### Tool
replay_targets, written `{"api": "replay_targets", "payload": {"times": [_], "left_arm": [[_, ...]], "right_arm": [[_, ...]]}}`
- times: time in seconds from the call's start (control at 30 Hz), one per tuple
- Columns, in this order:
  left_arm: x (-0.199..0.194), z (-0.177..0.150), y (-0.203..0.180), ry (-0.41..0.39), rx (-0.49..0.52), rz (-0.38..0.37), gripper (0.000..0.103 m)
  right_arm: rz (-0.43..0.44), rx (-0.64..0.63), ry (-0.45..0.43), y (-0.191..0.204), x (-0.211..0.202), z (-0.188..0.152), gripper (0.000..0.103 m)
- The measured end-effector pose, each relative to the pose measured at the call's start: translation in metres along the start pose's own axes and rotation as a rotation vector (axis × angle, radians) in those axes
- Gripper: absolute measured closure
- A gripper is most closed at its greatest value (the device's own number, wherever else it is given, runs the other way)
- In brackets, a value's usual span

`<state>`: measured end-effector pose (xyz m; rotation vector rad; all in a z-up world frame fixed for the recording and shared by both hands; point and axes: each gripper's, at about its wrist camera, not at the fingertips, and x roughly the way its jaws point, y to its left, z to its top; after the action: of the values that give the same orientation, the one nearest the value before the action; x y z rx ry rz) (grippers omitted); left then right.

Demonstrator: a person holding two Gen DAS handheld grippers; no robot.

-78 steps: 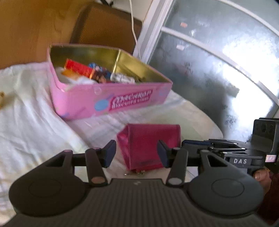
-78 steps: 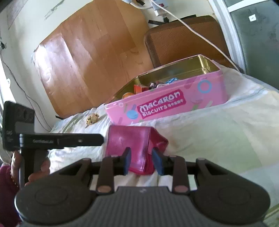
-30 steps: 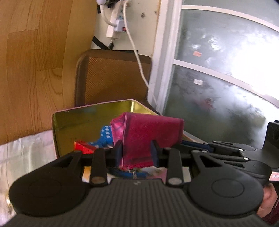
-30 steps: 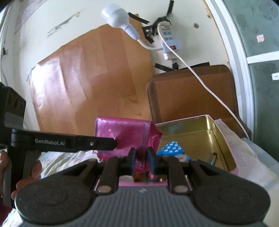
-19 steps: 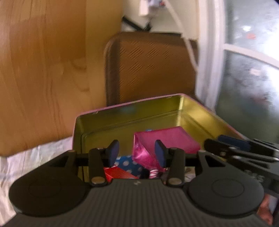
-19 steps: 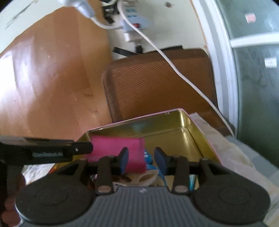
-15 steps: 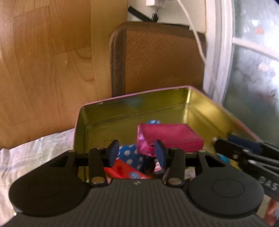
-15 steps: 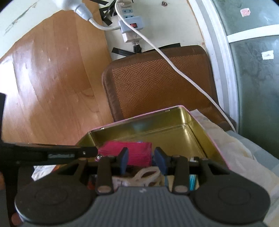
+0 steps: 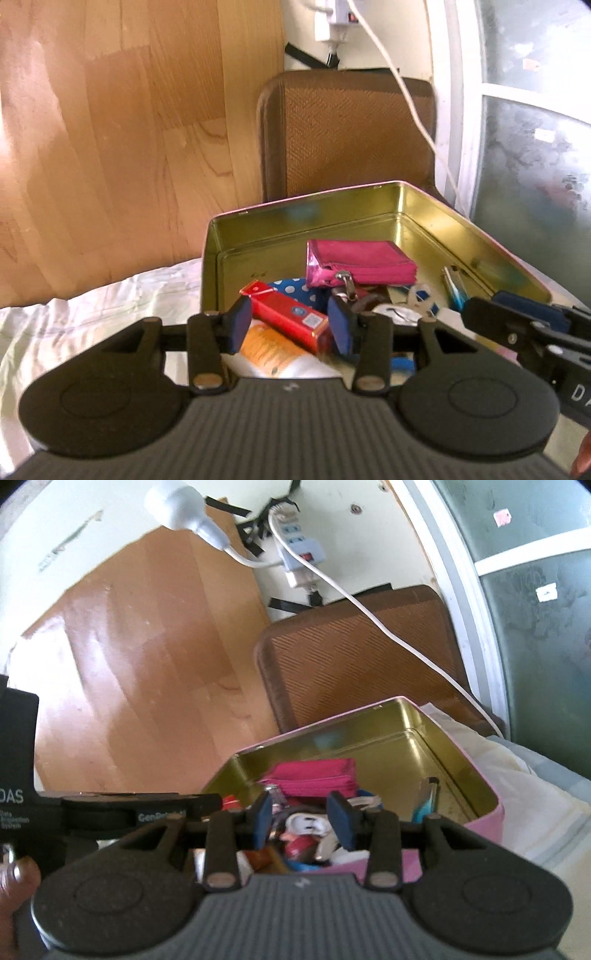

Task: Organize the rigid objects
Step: 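Move the right gripper over to the gold keychain figure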

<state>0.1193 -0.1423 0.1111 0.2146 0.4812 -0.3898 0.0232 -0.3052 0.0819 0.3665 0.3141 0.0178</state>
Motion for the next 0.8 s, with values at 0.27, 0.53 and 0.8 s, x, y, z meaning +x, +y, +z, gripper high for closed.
{"api": "replay_targets", "payload": {"times": [0.27,0.53,0.8], "left_arm": [[-0.037,-0.018,0.004,-0.037,0.011,0.011,0.052],[-0.067,-0.037,0.014,-0.056,0.005,0.024,0.047],[-0.083,-0.056,0.022,-0.060,-0.014,0.050,0.042]], "right_arm": [[0.018,0.018,-0.012,0.022,-0.032,-0.008,0.067],[0.038,0.009,-0.017,0.045,-0.052,-0.021,0.066],[0.048,-0.025,-0.016,0.067,-0.062,-0.029,0.064]]}}
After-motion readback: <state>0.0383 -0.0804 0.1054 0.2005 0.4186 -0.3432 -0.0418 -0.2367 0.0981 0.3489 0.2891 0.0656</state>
